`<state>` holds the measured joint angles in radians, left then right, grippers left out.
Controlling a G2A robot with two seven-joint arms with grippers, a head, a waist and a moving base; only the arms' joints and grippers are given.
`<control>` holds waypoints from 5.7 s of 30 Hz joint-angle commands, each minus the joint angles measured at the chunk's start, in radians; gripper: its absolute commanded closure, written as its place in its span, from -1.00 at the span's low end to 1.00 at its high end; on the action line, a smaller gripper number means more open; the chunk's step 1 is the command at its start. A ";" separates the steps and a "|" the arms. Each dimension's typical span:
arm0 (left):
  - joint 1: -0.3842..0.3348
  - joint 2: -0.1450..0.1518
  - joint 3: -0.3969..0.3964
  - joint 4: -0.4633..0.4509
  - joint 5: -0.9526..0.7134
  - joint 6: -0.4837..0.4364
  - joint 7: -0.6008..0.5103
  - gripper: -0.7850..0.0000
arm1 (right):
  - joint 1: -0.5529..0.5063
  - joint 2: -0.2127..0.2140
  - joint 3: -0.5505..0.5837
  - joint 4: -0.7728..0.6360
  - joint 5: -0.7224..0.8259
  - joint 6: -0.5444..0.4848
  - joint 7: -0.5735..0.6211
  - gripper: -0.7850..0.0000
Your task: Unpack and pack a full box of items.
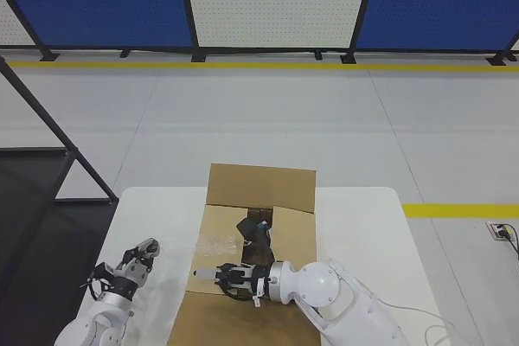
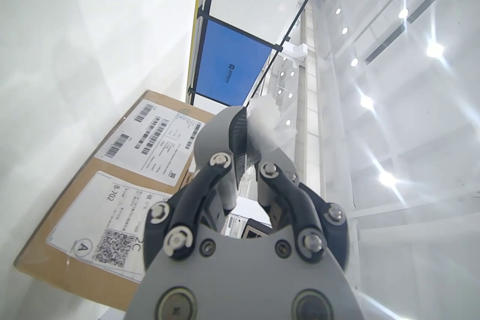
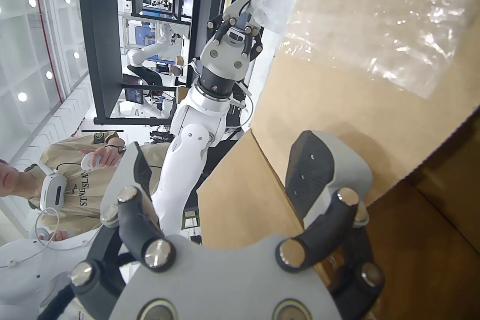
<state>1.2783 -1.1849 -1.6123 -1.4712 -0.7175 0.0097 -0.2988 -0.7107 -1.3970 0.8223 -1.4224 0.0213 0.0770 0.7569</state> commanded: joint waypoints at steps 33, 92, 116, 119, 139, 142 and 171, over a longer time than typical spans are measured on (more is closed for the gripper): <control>0.099 -0.003 -0.123 -0.100 -0.134 -0.012 0.001 1.00 | 0.051 -0.034 -0.009 0.071 0.016 -0.010 0.013 -1.00; 0.155 -0.034 -0.208 -0.108 -0.313 -0.146 0.047 1.00 | 0.082 -0.073 -0.007 0.120 -0.029 0.055 0.028 -1.00; 0.160 -0.055 -0.232 -0.096 -0.388 -0.218 0.092 1.00 | 0.081 -0.083 0.001 0.128 -0.040 0.053 0.038 -1.00; 0.160 -0.056 -0.237 -0.095 -0.394 -0.221 0.092 1.00 | 0.080 -0.084 0.002 0.127 -0.043 0.052 0.041 -1.00; 0.152 -0.067 -0.247 -0.080 -0.388 -0.221 0.100 -0.34 | 0.079 -0.090 0.009 0.133 -0.048 0.050 0.052 -1.00; 0.149 -0.068 -0.246 -0.075 -0.381 -0.217 0.101 -1.00 | 0.079 -0.091 0.010 0.134 -0.049 0.049 0.053 -1.00; 0.131 -0.072 -0.225 0.011 -0.247 -0.120 0.156 -1.00 | 0.081 -0.099 0.022 0.157 -0.051 0.036 0.062 -1.00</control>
<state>1.4113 -1.2575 -1.8399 -1.4680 -0.9728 -0.1175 -0.1443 -0.6294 -1.4954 0.8441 -1.2662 -0.0313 0.1124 0.8187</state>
